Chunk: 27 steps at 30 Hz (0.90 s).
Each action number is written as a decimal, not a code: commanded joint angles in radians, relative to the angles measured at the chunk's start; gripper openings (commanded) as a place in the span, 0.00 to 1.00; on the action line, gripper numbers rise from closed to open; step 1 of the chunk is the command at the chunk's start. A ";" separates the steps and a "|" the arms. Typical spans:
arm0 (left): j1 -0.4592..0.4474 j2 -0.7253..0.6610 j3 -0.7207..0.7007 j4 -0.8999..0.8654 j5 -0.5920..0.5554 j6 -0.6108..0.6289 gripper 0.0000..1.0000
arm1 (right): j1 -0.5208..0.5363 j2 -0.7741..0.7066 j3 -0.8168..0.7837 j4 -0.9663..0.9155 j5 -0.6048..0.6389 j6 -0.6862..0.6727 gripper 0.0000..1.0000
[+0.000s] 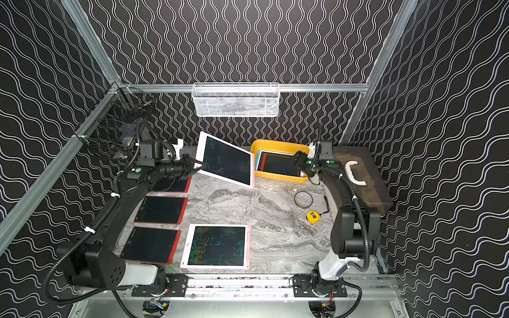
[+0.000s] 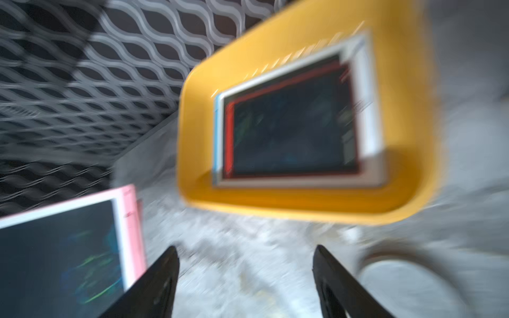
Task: Take out the writing tablet from the storage box
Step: Move the storage box to the center of the board, then place the writing tablet at the center of the board.
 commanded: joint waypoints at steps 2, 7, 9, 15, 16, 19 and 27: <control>0.000 -0.051 -0.051 0.102 0.082 -0.076 0.00 | 0.079 -0.090 -0.170 0.288 -0.285 0.159 0.79; -0.032 -0.099 -0.058 -0.017 0.101 -0.010 0.00 | 0.165 -0.140 -0.279 0.398 -0.351 0.222 0.78; -0.046 -0.120 -0.080 0.008 0.123 -0.043 0.00 | 0.184 -0.139 -0.300 0.411 -0.375 0.237 0.77; -0.052 -0.165 -0.118 0.059 0.158 -0.100 0.00 | 0.200 -0.203 -0.390 0.485 -0.358 0.291 0.75; -0.053 -0.167 -0.127 0.079 0.167 -0.116 0.00 | 0.201 -0.210 -0.394 0.499 -0.373 0.298 0.74; -0.056 -0.166 -0.152 0.156 0.191 -0.169 0.00 | 0.201 -0.213 -0.397 0.537 -0.410 0.319 0.68; -0.065 -0.141 -0.150 0.208 0.221 -0.183 0.00 | 0.189 -0.221 -0.410 0.710 -0.472 0.432 0.37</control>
